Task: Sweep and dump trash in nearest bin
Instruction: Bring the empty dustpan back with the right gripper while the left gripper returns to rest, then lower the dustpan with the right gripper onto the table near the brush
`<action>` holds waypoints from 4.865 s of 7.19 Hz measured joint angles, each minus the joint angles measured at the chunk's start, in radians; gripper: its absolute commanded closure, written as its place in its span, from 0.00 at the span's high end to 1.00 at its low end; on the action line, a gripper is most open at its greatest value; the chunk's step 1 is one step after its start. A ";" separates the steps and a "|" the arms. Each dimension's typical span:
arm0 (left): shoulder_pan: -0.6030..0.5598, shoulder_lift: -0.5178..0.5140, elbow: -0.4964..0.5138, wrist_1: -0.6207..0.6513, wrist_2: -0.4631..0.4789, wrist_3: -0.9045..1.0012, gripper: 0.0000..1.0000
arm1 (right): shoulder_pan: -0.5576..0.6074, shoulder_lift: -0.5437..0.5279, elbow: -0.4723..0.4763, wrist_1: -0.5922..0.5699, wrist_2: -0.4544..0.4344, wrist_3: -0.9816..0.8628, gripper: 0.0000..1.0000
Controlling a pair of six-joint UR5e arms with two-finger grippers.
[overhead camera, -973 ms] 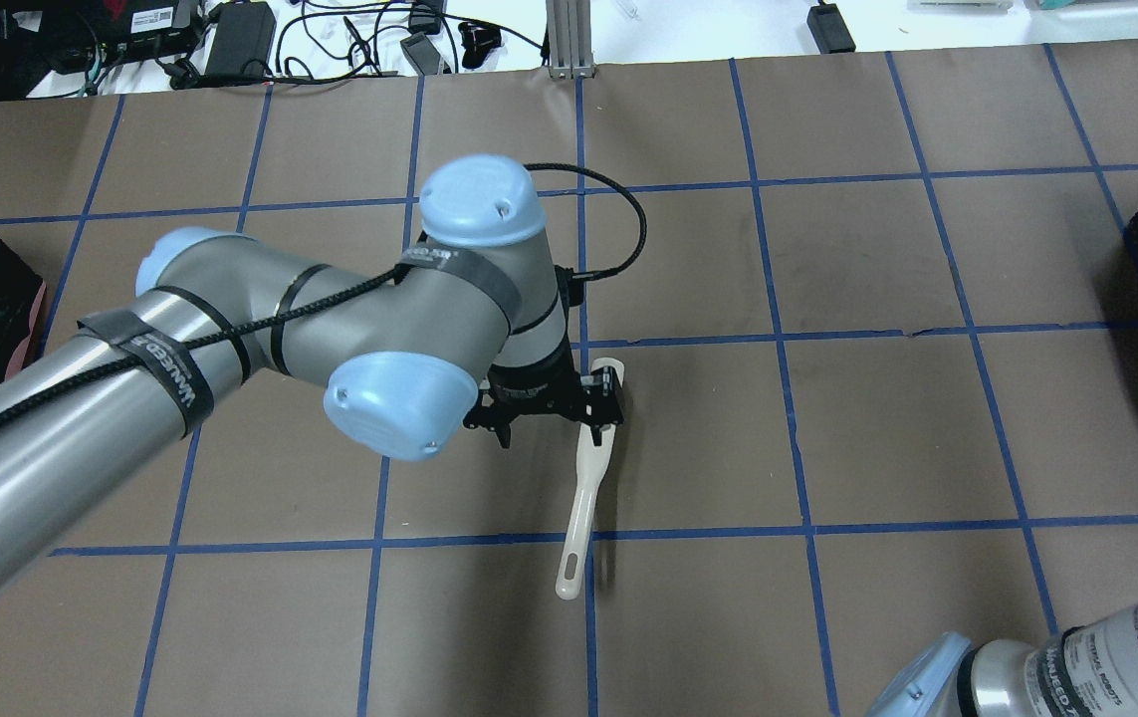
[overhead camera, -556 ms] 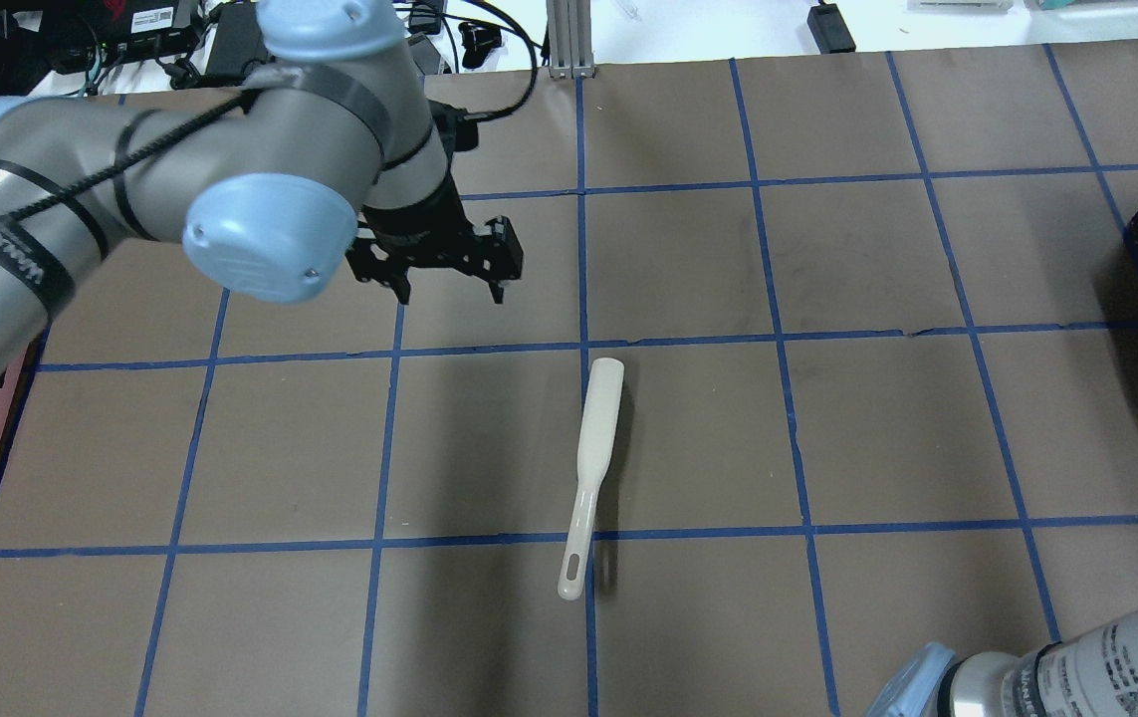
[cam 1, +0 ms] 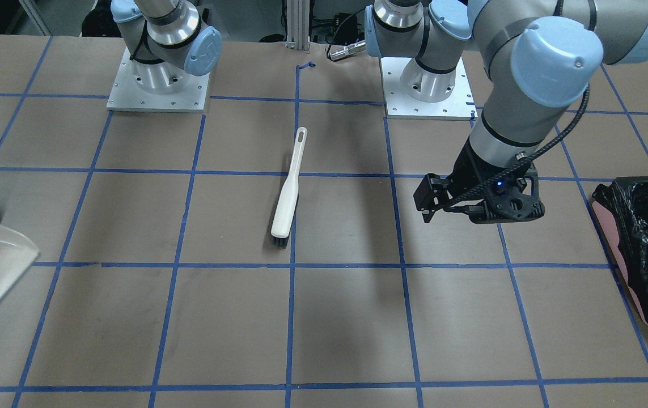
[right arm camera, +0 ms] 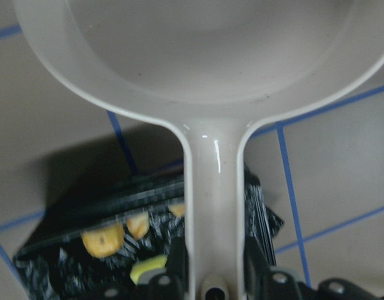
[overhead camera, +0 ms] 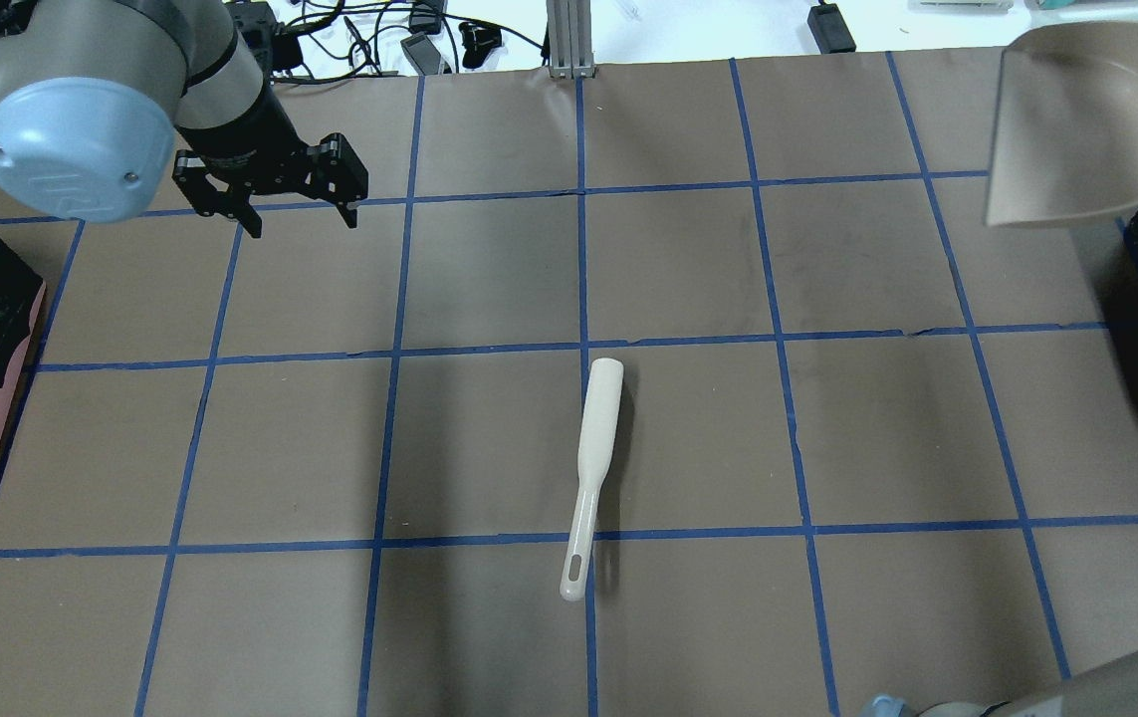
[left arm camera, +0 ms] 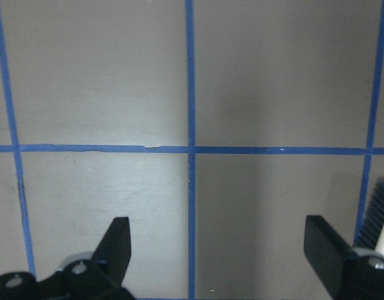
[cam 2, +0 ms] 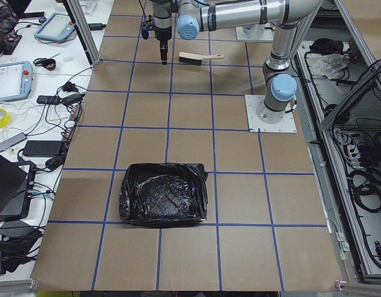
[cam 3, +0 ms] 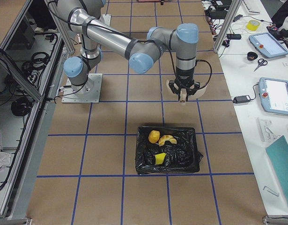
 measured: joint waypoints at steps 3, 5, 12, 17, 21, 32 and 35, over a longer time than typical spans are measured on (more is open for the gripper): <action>0.030 0.057 -0.005 -0.042 -0.009 0.084 1.00 | 0.233 0.033 0.015 0.017 0.075 0.527 0.12; 0.027 0.104 -0.009 -0.101 -0.009 0.090 1.00 | 0.391 0.096 0.011 -0.013 0.132 0.885 0.12; 0.026 0.138 -0.015 -0.160 -0.001 0.091 1.00 | 0.750 0.234 0.003 -0.099 0.152 1.859 0.12; 0.026 0.143 -0.016 -0.156 -0.001 0.091 1.00 | 0.888 0.341 0.020 -0.220 0.104 2.085 0.12; 0.027 0.144 -0.016 -0.155 -0.002 0.091 1.00 | 0.887 0.344 0.053 -0.232 0.082 1.937 0.12; 0.026 0.149 -0.011 -0.151 -0.004 0.093 1.00 | 0.900 0.231 0.184 -0.180 0.050 2.022 0.12; 0.027 0.157 -0.011 -0.154 -0.004 0.103 1.00 | 0.901 0.219 0.195 -0.159 0.048 2.019 0.17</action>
